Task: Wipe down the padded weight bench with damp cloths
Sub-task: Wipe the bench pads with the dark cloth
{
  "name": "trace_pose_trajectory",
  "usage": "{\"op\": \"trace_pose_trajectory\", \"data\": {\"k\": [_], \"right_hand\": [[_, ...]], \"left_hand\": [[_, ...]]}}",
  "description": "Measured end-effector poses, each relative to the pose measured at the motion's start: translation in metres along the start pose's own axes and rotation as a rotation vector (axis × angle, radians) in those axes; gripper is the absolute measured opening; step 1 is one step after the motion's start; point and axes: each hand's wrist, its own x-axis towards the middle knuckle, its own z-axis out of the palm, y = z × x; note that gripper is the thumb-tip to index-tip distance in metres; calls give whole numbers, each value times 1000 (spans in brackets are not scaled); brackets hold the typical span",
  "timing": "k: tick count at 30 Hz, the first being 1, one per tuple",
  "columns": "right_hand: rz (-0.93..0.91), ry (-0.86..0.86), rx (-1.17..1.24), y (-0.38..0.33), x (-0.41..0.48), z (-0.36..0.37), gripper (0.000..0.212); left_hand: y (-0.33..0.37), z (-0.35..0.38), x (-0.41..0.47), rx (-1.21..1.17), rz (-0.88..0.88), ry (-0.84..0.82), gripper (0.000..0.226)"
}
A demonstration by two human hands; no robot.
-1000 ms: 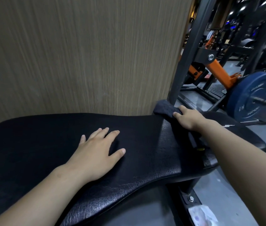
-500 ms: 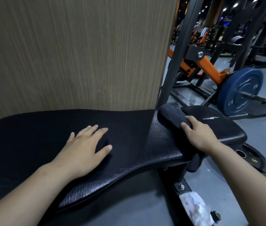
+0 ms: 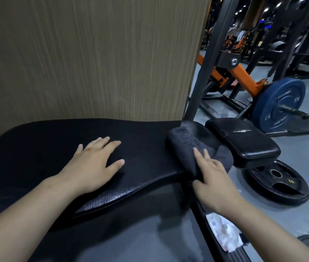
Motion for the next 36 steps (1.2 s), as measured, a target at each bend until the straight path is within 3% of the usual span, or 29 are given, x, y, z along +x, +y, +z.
{"op": "trace_pose_trajectory", "data": {"k": [5,10,16,26,36], "right_hand": [[-325,-132,-229,2,18,-21,91],[-508,-120,-329,0,47,-25,95],[-579,-250,-277,-33,61,-4,110],[-769,-245,-316,-139,30,49,113],[-808,-258,-288,-253,3,99,112]], "left_hand": [[-15,-5,-13,22,-15,8,67],[-39,-11,-25,50,-41,10,67],[-73,-13,-45,106,-83,-38,67],[-125,-21,-89,172,-171,-76,67],[-202,-41,-138,223,-309,0,63]]}}
